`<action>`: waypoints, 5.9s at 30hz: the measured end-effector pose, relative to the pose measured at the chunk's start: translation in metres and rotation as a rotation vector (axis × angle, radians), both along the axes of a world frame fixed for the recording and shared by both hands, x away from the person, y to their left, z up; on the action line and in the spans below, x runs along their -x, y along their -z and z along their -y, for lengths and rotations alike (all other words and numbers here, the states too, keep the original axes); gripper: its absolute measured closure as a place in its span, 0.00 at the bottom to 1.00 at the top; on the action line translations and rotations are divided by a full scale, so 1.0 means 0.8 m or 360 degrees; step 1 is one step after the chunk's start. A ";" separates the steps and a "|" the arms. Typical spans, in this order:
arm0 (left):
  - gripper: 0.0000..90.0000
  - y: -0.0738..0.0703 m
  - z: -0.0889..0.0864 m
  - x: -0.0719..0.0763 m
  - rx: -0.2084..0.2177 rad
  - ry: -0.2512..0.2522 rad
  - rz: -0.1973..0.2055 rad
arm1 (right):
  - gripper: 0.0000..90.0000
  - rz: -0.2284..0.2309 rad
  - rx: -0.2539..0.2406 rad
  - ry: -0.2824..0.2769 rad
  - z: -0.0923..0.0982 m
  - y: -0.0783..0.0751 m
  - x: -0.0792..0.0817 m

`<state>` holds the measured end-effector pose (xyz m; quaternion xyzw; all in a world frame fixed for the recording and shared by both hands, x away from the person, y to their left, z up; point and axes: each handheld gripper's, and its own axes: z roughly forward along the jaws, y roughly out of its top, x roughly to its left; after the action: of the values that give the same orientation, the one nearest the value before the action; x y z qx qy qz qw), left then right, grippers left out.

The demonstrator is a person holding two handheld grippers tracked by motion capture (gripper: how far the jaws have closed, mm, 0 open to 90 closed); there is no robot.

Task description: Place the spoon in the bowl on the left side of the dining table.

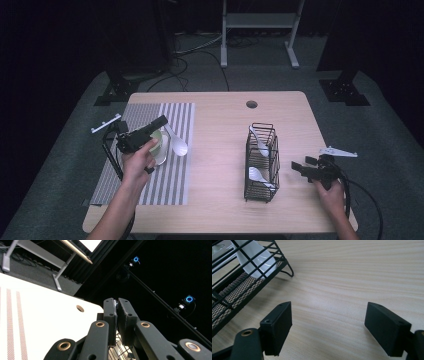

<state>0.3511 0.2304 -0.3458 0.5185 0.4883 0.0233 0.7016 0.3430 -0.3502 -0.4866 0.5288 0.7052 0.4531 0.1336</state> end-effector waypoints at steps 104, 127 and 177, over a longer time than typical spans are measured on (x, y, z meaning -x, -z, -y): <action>0.95 0.041 -0.147 -0.046 -0.0024 -0.0625 -0.0195 | 0.23 -0.0021 0.0016 0.0003 -0.001 0.000 -0.001; 0.95 0.075 -0.157 -0.052 -0.0028 -0.0694 -0.0285 | 0.23 -0.0021 0.0028 0.0003 -0.002 0.000 -0.002; 0.82 0.134 -0.166 -0.045 -0.0161 -0.0687 -0.0416 | 0.24 -0.0026 0.0004 0.0001 -0.001 0.001 -0.003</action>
<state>0.3871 0.3630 -0.4533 0.4353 0.6724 0.1298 0.5844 0.3450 -0.3498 -0.4872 0.5326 0.7066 0.4478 0.1285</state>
